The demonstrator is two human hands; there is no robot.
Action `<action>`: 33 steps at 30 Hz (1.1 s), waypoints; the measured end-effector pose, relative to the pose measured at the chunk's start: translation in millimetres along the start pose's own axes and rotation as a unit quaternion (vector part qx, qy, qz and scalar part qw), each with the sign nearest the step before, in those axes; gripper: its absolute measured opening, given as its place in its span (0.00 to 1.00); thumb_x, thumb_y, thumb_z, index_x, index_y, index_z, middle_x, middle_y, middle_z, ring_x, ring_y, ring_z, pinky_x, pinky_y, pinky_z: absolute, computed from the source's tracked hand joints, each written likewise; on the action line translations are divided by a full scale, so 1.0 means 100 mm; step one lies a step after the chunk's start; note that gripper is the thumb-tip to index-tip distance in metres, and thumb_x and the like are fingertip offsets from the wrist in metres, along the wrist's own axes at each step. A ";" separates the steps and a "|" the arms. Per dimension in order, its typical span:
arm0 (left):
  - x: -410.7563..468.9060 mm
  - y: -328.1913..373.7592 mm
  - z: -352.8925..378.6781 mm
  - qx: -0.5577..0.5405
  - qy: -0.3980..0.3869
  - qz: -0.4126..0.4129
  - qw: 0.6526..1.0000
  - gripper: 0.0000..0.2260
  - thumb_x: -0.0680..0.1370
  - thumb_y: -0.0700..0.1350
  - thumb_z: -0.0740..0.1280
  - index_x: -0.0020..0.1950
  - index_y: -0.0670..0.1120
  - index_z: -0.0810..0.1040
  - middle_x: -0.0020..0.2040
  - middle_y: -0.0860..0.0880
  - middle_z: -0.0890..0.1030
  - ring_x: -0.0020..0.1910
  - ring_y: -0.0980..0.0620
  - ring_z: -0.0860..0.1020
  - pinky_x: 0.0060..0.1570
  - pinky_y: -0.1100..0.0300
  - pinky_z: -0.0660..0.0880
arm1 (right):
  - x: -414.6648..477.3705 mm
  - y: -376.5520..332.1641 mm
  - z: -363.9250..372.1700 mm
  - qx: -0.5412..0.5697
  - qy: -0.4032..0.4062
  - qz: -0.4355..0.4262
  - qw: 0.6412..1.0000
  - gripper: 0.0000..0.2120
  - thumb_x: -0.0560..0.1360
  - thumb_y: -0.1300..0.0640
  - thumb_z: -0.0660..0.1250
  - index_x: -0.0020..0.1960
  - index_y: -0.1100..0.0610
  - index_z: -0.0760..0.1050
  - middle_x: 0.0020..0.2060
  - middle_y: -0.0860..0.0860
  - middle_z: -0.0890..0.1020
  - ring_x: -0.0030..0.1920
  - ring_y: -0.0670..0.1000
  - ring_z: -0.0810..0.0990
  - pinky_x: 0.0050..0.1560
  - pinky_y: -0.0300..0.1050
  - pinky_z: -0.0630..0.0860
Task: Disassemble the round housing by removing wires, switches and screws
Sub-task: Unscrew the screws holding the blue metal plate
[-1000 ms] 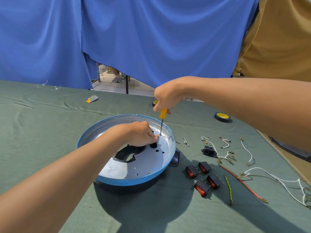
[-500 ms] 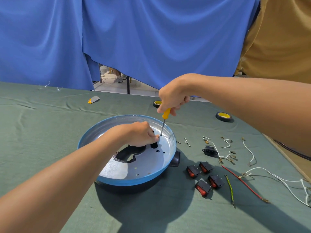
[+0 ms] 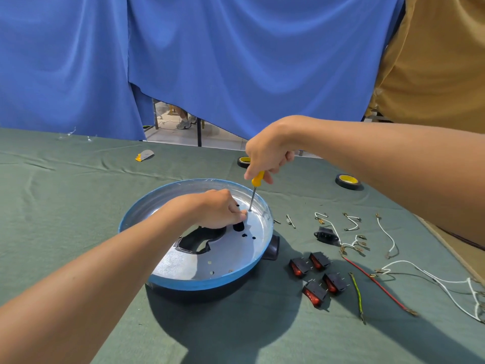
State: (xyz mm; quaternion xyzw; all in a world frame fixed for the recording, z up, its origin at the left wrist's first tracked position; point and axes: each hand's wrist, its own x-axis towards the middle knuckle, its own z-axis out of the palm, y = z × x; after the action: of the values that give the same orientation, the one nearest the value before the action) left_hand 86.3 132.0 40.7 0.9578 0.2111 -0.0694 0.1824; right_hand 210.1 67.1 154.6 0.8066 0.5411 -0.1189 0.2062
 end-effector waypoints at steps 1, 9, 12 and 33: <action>0.00 0.00 0.00 0.001 -0.002 -0.004 1.000 0.21 0.82 0.60 0.57 0.50 0.48 0.84 0.58 0.45 0.79 0.59 0.43 0.75 0.63 0.45 0.71 | 0.00 -0.01 0.01 -0.019 0.013 -0.017 1.000 0.19 0.78 0.45 0.63 0.37 0.58 0.80 0.27 0.50 0.69 0.23 0.50 0.65 0.26 0.37 0.63; 0.05 -0.05 0.03 -0.008 0.012 -0.002 1.000 0.24 0.81 0.60 0.57 0.47 0.43 0.83 0.59 0.43 0.79 0.61 0.42 0.75 0.63 0.45 0.71 | -0.05 0.05 0.09 -0.043 0.138 -0.130 0.981 0.06 0.70 0.51 0.75 0.46 0.49 0.83 0.40 0.50 0.83 0.44 0.52 0.82 0.38 0.42 0.76; 0.05 -0.06 0.02 -0.008 0.009 0.001 1.000 0.23 0.81 0.60 0.57 0.46 0.45 0.83 0.54 0.45 0.80 0.58 0.42 0.75 0.60 0.44 0.72 | -0.06 0.03 0.11 -0.003 0.132 -0.099 0.986 0.23 0.72 0.34 0.65 0.39 0.54 0.79 0.33 0.50 0.79 0.37 0.54 0.77 0.37 0.46 0.74; 0.03 -0.02 0.01 -0.005 0.004 0.010 1.000 0.22 0.82 0.59 0.57 0.49 0.45 0.84 0.52 0.43 0.80 0.54 0.41 0.76 0.60 0.44 0.73 | -0.09 0.02 0.02 -0.039 0.075 -0.025 0.996 0.16 0.76 0.45 0.66 0.39 0.57 0.80 0.29 0.50 0.75 0.30 0.52 0.70 0.29 0.40 0.65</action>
State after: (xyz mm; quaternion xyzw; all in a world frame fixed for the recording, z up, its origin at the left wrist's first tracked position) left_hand 87.9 134.6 38.2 0.9592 0.2027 -0.0626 0.1870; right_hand 208.6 57.8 156.6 0.7908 0.5793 -0.0419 0.1931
